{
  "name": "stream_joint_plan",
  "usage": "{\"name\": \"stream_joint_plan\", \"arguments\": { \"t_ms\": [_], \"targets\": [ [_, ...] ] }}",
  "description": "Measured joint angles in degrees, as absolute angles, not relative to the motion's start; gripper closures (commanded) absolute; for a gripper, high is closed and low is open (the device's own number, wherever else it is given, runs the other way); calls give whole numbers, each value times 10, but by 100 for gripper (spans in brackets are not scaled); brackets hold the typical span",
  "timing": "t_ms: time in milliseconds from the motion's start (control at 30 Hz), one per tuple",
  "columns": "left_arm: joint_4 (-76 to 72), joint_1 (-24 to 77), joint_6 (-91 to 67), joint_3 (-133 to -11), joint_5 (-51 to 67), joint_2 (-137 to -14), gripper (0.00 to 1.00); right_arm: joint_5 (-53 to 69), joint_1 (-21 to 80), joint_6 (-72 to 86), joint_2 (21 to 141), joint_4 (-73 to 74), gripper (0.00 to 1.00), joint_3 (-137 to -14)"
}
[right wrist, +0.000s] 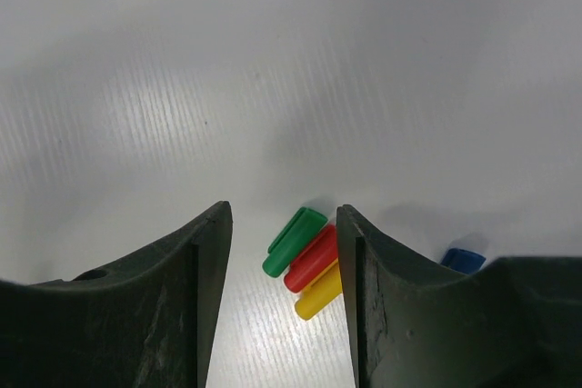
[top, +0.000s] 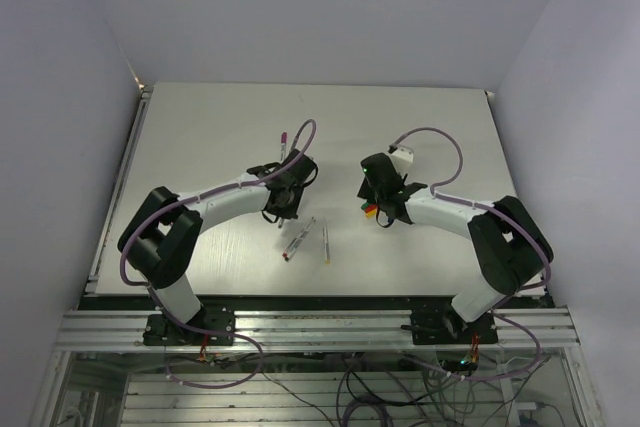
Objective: Insert the pens into the pen caps
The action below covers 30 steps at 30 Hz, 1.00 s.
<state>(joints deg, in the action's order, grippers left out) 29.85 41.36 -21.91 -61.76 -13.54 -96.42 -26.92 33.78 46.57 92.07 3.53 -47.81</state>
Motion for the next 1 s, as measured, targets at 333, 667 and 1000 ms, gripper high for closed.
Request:
{"name": "stream_joint_plan", "arguments": {
  "t_ms": [333,667,1000],
  "targets": [
    [293,407,-219,-611,-135,-964,93,-260,364,487,940,53,51,-489],
    [286,397,-219,-609,-135,-964,93,-256,366,505,956,72,51,-493],
    [285,394,-219,-609,-134,-964,93,-252,366,506,978,77,52,-512]
  ]
}}
